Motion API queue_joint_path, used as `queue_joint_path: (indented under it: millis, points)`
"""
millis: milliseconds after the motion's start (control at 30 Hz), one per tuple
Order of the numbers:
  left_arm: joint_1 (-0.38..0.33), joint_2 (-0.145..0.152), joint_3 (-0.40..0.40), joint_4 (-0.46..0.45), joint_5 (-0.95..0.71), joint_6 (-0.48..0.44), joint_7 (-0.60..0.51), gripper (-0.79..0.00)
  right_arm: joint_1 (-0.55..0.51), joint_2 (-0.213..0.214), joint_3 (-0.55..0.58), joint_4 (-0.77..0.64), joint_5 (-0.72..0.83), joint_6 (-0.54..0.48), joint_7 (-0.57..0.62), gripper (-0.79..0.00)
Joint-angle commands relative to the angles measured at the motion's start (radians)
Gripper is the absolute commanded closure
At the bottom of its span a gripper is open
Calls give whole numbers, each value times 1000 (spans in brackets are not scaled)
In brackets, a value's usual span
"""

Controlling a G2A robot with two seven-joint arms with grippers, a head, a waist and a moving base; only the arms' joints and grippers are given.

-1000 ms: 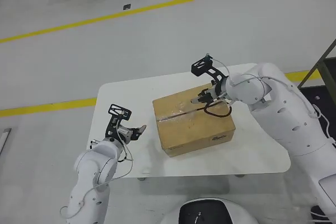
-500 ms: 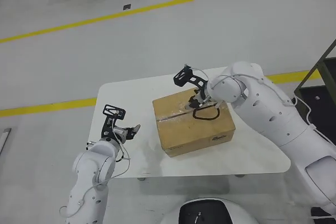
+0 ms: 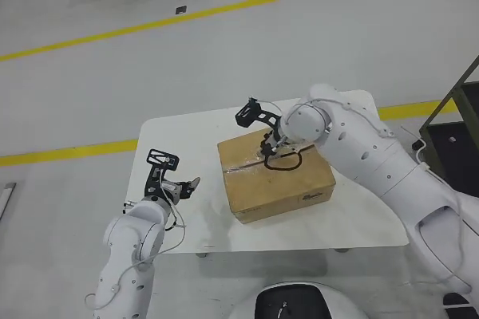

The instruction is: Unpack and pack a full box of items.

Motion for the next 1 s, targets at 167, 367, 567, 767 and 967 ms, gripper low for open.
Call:
queue_joint_path:
  millis: [167, 367, 567, 767, 967]
  points:
    - [0, 0, 0, 0, 0, 0, 0, -785, 15, -41, -56, 74, -1, -14, -18, -385]
    - [0, 0, 0, 0, 0, 0, 0, -785, 32, -73, -84, 133, 6, -23, -29, -329]
    - [0, 0, 0, 0, 0, 0, 0, -785, 53, -94, -90, 176, 4, -14, -45, -40]
    - [0, 0, 0, 0, 0, 0, 0, -785, 53, -93, -62, 191, 0, 26, -100, 0]
    - [0, 0, 0, 0, 0, 0, 0, -785, 23, -68, -4, 144, -3, 50, -181, 0]
